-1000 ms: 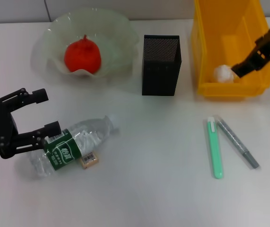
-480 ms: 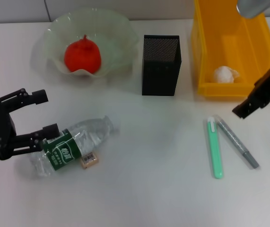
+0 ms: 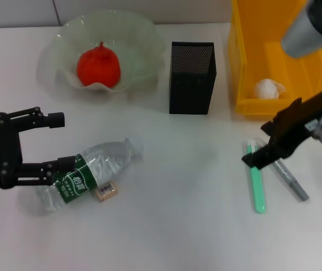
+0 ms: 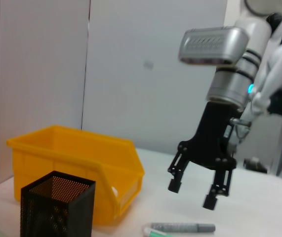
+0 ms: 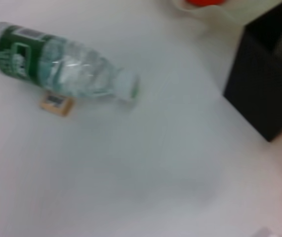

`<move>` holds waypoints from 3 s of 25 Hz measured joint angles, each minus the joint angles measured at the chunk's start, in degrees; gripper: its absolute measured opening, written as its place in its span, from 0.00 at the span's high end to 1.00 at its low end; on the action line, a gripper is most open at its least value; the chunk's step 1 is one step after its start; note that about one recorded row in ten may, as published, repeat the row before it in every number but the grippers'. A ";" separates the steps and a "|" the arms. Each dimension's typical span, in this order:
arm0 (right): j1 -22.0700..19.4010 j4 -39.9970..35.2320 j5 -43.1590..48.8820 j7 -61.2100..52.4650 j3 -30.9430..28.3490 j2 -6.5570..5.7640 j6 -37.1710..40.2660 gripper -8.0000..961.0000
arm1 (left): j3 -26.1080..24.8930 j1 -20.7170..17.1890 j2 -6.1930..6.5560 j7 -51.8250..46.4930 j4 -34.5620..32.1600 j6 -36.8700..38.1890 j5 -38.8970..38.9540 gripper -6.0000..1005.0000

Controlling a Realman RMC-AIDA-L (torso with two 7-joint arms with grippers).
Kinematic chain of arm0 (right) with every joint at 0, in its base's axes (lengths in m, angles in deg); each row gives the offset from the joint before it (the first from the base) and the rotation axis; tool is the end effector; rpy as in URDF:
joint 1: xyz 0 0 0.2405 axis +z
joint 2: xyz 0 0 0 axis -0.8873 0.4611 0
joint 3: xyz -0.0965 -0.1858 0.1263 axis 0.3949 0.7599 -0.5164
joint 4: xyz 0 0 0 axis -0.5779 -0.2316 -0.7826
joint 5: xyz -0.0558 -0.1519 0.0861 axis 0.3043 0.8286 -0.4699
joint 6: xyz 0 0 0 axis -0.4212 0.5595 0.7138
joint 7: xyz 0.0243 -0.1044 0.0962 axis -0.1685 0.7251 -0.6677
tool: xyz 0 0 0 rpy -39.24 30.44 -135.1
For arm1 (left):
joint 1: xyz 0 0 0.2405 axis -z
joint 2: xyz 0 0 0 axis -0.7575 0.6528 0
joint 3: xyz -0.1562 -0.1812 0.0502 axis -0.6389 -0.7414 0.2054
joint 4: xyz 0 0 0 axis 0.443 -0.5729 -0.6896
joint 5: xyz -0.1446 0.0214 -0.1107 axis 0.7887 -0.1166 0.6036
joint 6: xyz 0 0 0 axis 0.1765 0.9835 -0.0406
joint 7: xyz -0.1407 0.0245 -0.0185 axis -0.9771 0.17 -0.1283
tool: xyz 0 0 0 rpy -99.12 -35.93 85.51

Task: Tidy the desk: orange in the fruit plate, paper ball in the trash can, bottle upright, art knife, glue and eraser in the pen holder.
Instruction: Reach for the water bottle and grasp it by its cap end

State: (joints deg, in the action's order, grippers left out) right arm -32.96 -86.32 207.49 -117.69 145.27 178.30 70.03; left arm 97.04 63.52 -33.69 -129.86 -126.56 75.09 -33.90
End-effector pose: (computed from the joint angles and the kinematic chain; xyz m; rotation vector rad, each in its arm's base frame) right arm 0.1558 0.2914 0.0241 -2.7174 0.7669 -0.4474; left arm -0.2523 0.2399 0.0725 -2.8048 -0.3586 -0.7855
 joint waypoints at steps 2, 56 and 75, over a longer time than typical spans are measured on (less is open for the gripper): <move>-2.97 0.08 -2.17 4.74 -0.20 0.03 -1.82 0.15 | -0.05 0.49 -0.54 -3.77 -4.29 -0.31 -1.76 0.16; -20.62 24.58 -32.88 59.15 -22.37 -0.06 -2.34 0.15 | 42.92 28.32 -7.34 -64.37 -11.08 -27.57 -49.84 0.16; -19.47 25.34 -32.90 59.30 -22.37 -0.04 -2.93 0.15 | 43.96 29.80 -7.34 -65.20 -6.62 -30.47 -51.43 0.36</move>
State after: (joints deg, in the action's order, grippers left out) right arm -52.43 -60.97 174.59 -58.39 122.90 178.26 67.10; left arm 140.99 93.33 -41.03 -195.06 -133.18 44.62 -85.33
